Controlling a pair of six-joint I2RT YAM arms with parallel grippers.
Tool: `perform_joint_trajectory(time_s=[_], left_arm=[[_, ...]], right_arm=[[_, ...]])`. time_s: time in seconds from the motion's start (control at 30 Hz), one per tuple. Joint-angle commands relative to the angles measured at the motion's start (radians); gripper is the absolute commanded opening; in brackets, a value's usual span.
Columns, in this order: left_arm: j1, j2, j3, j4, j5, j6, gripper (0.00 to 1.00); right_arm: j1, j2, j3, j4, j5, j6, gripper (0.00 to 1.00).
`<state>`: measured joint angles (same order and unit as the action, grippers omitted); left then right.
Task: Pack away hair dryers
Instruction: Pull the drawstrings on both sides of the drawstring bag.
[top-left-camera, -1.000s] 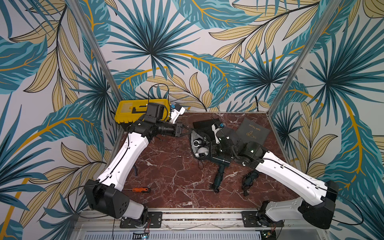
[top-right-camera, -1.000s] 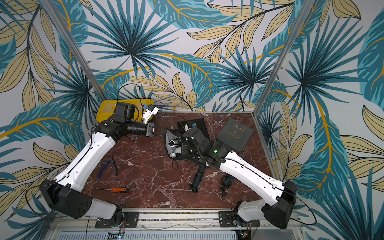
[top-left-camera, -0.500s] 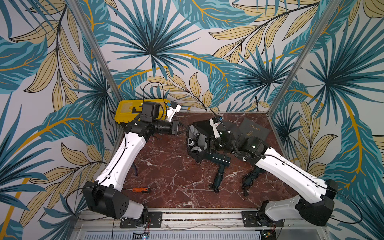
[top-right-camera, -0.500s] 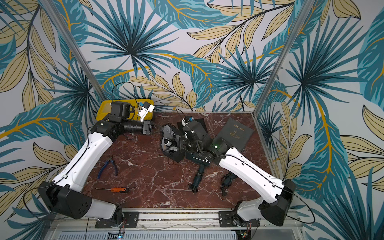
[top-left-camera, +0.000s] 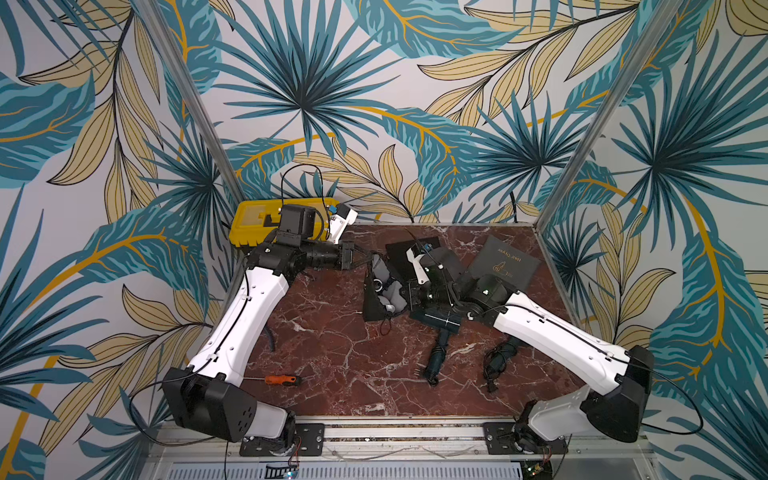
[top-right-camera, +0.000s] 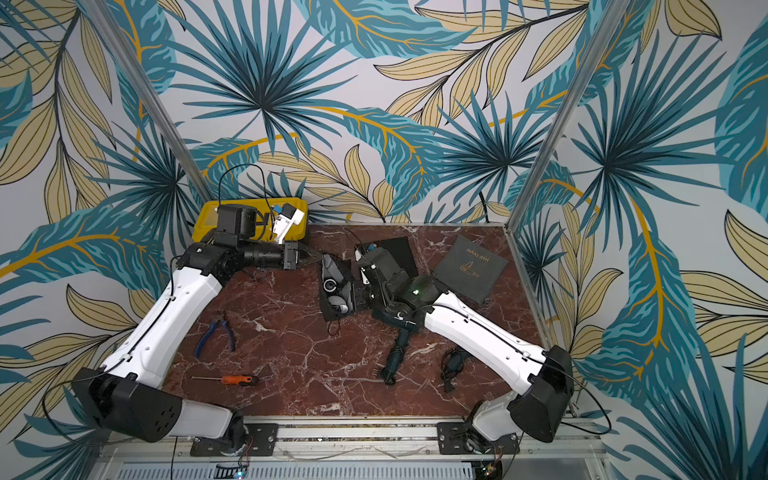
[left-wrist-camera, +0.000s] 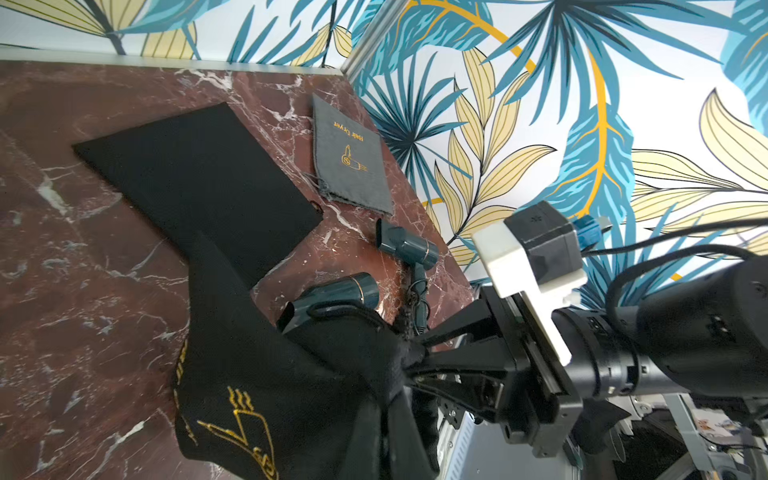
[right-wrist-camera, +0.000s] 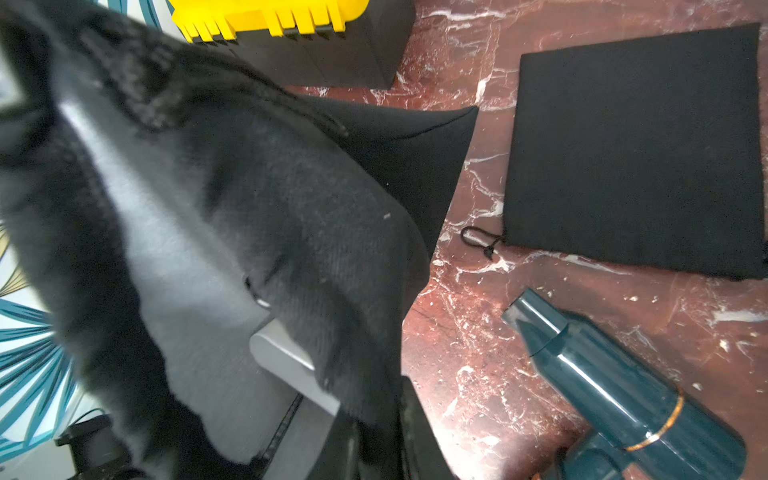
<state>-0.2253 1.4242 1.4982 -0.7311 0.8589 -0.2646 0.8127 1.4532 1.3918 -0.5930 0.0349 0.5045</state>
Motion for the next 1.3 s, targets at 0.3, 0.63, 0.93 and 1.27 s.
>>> perform_joint_trajectory(time_s=[0.3, 0.63, 0.93, 1.27], left_arm=[[0.007, -0.026, -0.102, 0.096, -0.078, 0.011, 0.0], [0.008, -0.007, -0.095, 0.102, -0.073, 0.002, 0.0], [0.008, 0.009, -0.068, 0.103, -0.046, -0.026, 0.0], [0.012, 0.009, -0.059, 0.102, -0.022, -0.034, 0.0]], right_arm=[[-0.002, -0.071, -0.112, 0.071, -0.077, 0.049, 0.44], [0.006, -0.224, -0.37, 0.279, -0.27, 0.192, 0.55], [0.036, -0.172, -0.483, 0.555, -0.361, 0.283, 0.58], [0.036, -0.132, -0.442, 0.435, -0.287, 0.249, 0.58]])
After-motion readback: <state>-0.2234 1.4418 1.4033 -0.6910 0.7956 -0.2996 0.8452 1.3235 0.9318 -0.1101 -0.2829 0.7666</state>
